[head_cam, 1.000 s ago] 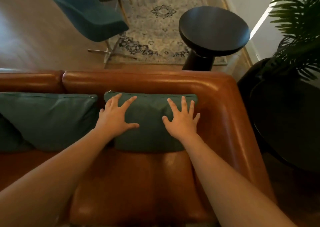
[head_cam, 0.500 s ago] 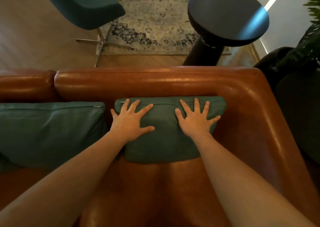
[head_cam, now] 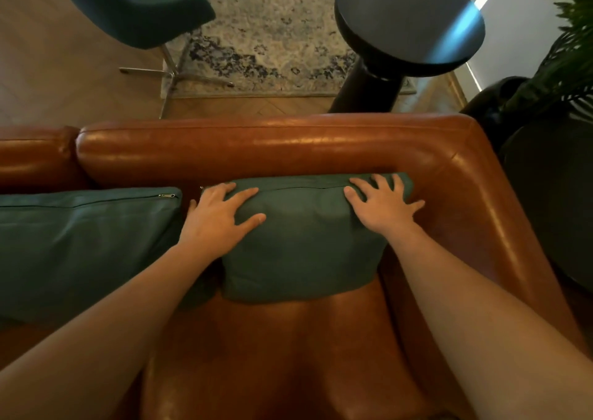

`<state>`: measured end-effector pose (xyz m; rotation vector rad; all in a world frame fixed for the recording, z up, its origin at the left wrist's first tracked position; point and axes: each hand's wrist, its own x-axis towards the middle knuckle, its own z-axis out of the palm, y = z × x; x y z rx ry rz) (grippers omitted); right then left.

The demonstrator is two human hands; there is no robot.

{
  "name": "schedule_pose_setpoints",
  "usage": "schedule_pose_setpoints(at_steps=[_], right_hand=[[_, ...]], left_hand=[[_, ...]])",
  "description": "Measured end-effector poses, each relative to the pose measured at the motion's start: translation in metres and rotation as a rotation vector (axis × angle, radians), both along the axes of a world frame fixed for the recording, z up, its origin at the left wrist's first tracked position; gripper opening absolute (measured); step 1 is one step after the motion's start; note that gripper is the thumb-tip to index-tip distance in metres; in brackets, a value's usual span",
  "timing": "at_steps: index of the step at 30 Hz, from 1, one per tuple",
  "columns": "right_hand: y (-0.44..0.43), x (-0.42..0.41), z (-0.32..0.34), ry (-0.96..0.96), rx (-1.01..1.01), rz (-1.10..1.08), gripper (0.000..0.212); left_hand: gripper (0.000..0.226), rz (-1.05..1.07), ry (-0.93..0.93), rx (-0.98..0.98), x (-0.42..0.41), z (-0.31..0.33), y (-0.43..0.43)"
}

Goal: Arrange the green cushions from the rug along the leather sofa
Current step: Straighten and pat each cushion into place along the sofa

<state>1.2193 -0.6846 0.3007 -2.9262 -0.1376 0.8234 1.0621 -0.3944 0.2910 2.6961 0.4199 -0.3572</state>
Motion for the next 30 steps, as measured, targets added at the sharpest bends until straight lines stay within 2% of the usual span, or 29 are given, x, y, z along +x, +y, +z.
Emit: schedule_pose_setpoints(at_steps=[4, 6, 8, 9, 11, 12, 13, 15, 16, 17, 19, 22, 24, 27, 30], right_hand=[[-0.003, 0.001, -0.018, 0.07, 0.019, -0.002, 0.062], [-0.002, 0.006, -0.02, 0.073, 0.055, -0.004, 0.061], [-0.008, 0.008, -0.021, -0.011, 0.167, -0.037, 0.057], [-0.015, 0.005, -0.024, -0.133, 0.242, -0.068, 0.057], [-0.03, -0.009, -0.03, -0.446, 0.425, -0.213, 0.065], [-0.038, -0.016, -0.04, -0.512, 0.554, -0.349, 0.073], [-0.044, -0.024, -0.051, -0.471, 0.705, -0.515, 0.084], [-0.045, -0.036, -0.074, -0.245, 0.982, -0.797, 0.11], [-0.043, -0.04, -0.087, -0.196, 1.034, -0.856, 0.116], [-0.04, -0.04, -0.096, -0.188, 1.045, -0.877, 0.112], [-0.031, -0.034, -0.107, -0.188, 1.031, -0.879, 0.099], [-0.024, -0.025, -0.112, -0.187, 0.972, -0.855, 0.112], [-0.027, -0.024, -0.114, -0.175, 0.969, -0.835, 0.115], [-0.045, -0.031, -0.121, -0.101, 1.09, -0.834, 0.099], [-0.073, -0.049, -0.152, 0.051, 1.214, -0.942, 0.089]], left_hand=[[0.074, -0.07, 0.147, 0.036, 0.018, -0.005, -0.004], [0.074, -0.074, 0.143, 0.06, 0.023, -0.004, -0.003], [0.072, -0.006, -0.044, 0.047, 0.015, -0.001, -0.001], [0.071, 0.078, -0.186, 0.015, 0.005, 0.0, -0.006], [0.081, 0.353, -0.418, -0.134, -0.017, 0.001, -0.025], [0.092, 0.513, -0.462, -0.254, -0.025, -0.001, -0.038], [0.103, 0.674, -0.46, -0.4, -0.031, -0.007, -0.049], [0.119, 0.912, -0.401, -0.688, -0.034, -0.03, -0.064], [0.121, 0.967, -0.373, -0.795, -0.032, -0.042, -0.069], [0.12, 0.995, -0.354, -0.861, -0.029, -0.054, -0.07], [0.116, 0.999, -0.331, -0.861, -0.017, -0.069, -0.071], [0.111, 1.0, -0.294, -0.733, 0.001, -0.081, -0.071], [0.109, 0.996, -0.289, -0.739, 0.0, -0.083, -0.07], [0.102, 0.935, -0.386, -0.776, -0.022, -0.084, -0.067], [0.112, 0.86, -0.411, -0.813, -0.055, -0.097, -0.065]])
